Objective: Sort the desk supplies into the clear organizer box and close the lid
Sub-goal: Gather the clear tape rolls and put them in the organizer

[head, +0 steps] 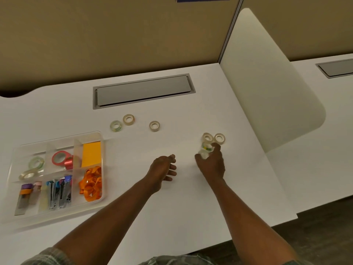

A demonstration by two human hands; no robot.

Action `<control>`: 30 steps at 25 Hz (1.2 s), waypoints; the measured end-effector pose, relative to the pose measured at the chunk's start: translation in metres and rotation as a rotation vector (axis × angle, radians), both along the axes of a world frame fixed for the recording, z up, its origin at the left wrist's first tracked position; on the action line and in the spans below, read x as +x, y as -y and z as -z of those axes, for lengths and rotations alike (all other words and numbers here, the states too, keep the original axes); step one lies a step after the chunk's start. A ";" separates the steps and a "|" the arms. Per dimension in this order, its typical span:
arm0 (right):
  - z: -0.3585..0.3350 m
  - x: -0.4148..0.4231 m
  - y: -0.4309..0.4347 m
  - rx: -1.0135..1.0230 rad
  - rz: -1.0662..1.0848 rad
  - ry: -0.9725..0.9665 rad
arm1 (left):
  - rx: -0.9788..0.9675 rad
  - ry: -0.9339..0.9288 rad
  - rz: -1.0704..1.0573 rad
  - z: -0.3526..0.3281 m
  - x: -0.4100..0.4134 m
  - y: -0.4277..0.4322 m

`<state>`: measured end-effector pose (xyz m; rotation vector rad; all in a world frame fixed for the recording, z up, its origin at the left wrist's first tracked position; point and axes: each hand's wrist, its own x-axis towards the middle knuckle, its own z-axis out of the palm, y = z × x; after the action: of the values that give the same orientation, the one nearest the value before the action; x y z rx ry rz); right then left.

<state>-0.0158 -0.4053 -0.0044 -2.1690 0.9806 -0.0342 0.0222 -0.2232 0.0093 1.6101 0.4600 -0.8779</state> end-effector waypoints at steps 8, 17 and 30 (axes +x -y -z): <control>-0.007 -0.010 -0.043 0.135 -0.603 0.155 | -0.248 -0.186 -0.304 -0.004 0.003 0.025; 0.013 0.000 0.005 -0.344 -0.244 -0.257 | -0.099 -0.140 -0.208 -0.005 -0.001 0.004; -0.014 0.024 -0.107 0.799 0.098 0.114 | -0.170 -0.103 -0.365 -0.025 -0.002 -0.082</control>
<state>0.0086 -0.2984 0.0091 -1.3717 0.8417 0.1608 0.0200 -0.1412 0.0346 1.2771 0.7074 -0.7034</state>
